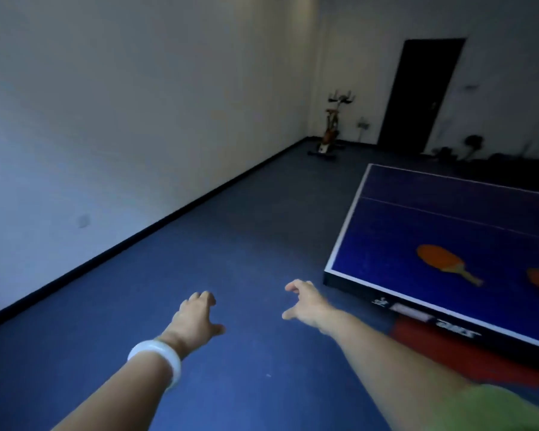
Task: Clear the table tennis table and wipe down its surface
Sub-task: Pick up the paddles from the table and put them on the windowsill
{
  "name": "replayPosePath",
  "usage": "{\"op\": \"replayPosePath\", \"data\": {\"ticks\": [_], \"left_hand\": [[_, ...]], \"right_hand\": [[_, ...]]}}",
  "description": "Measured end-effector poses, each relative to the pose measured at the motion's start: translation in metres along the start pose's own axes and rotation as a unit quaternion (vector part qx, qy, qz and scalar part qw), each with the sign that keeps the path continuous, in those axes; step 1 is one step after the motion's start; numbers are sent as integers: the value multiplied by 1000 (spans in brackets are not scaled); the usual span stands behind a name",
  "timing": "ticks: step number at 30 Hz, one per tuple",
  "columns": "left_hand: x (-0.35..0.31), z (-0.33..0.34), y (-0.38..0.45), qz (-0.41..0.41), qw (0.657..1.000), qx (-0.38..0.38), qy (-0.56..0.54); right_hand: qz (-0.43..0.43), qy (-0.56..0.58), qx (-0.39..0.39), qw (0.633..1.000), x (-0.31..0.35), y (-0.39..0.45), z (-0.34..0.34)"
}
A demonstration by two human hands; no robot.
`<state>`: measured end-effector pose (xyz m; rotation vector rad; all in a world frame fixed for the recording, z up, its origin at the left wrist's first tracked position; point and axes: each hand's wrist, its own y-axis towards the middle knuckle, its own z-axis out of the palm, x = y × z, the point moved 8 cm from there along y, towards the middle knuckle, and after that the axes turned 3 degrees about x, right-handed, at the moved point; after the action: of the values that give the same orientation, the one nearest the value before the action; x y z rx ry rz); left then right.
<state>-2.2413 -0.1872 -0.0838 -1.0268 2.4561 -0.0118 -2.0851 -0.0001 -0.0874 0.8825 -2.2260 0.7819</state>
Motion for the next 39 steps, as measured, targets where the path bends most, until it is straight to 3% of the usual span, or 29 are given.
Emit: {"op": "replayPosePath", "data": {"ticks": [7,14,28,39], "left_hand": [[-141,42,42,155,986,67,15],[-294,99,43,270,956,114,9],[-506,234,55,348,917,189,47],[-659,339,138,382,883,264,64]], "right_hand": [[100,38,-139,984,-99,-55,-111],[172,77,-219,957,-200,-114,-190],[222,185,-268,919,-368,-150,-295],[284,173,-297,895,-497,-107,-413]]}}
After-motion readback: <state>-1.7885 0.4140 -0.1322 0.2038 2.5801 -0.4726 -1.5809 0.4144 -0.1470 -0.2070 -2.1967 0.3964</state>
